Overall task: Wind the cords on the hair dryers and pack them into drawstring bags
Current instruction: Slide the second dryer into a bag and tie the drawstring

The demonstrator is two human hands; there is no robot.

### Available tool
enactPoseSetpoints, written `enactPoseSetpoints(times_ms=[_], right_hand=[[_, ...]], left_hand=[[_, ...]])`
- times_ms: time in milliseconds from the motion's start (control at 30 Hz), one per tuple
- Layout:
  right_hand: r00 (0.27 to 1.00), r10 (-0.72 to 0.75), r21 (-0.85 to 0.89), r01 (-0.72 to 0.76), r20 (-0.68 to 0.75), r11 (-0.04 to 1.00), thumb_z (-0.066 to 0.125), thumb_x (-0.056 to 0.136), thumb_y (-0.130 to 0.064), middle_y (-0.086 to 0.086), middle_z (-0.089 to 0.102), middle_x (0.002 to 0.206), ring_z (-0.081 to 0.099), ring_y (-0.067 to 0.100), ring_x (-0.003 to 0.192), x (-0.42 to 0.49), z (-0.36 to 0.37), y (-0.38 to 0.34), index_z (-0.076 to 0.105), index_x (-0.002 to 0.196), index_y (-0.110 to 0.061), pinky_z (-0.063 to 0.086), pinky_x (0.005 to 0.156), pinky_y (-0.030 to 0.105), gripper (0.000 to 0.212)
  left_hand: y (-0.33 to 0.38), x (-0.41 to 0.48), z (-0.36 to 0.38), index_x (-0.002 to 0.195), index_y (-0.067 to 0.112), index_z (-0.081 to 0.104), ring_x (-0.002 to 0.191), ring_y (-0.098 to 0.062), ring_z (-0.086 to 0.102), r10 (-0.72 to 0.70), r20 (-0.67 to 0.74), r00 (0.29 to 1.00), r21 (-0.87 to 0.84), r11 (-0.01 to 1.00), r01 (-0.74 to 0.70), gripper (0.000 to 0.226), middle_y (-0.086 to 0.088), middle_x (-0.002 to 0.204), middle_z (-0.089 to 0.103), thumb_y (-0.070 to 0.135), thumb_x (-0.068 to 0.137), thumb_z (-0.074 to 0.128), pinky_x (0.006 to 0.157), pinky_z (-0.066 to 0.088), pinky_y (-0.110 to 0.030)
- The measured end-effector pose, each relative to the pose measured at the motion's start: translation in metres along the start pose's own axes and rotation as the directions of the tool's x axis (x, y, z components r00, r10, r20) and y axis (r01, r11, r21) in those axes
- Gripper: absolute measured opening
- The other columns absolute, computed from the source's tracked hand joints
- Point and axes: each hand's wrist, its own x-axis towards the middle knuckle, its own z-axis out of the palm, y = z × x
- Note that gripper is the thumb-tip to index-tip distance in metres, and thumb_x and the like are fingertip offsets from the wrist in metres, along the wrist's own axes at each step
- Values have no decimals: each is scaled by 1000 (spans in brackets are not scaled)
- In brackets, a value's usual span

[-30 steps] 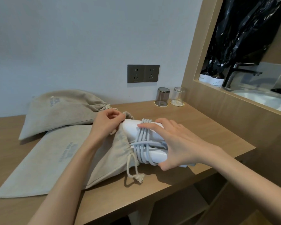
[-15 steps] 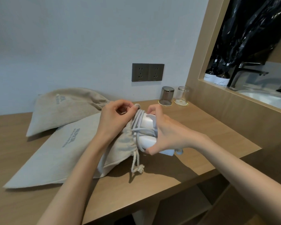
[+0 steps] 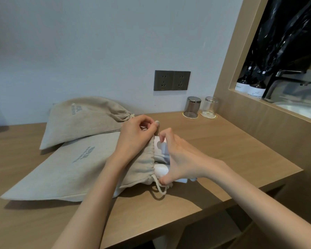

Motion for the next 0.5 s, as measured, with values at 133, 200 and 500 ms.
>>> enactPoseSetpoints(times_ms=[133,200,500], right_hand=[[998,61,204,-57,-15,977,86,59,-46,-6,36,108,41,5,89,-4,4,9,15,104,-36,41,69,21,84],[991,129,310,-130,21,942,87,56,-48,-8,33,125,41,9,110,-11,6,17,15,114,-38,44,89,26,93],[953,291,576,-288,90,765,88,64,-24,-10,38,127,57,16,98,-32,18,25,19,141,-34,53,84,24,105]], left_hand=[[-5,1,1,76,18,67,64,-4,55,-29,50,998,22,999,28,10,4,69,64,25,84,67,67,44,-22],[-5,0,1,76,17,67,65,-6,56,-16,83,996,24,1000,14,11,6,68,63,25,84,67,67,44,-23],[-7,-1,-7,73,21,68,61,-6,53,30,194,981,-35,999,-24,14,5,66,64,28,85,68,63,42,-25]])
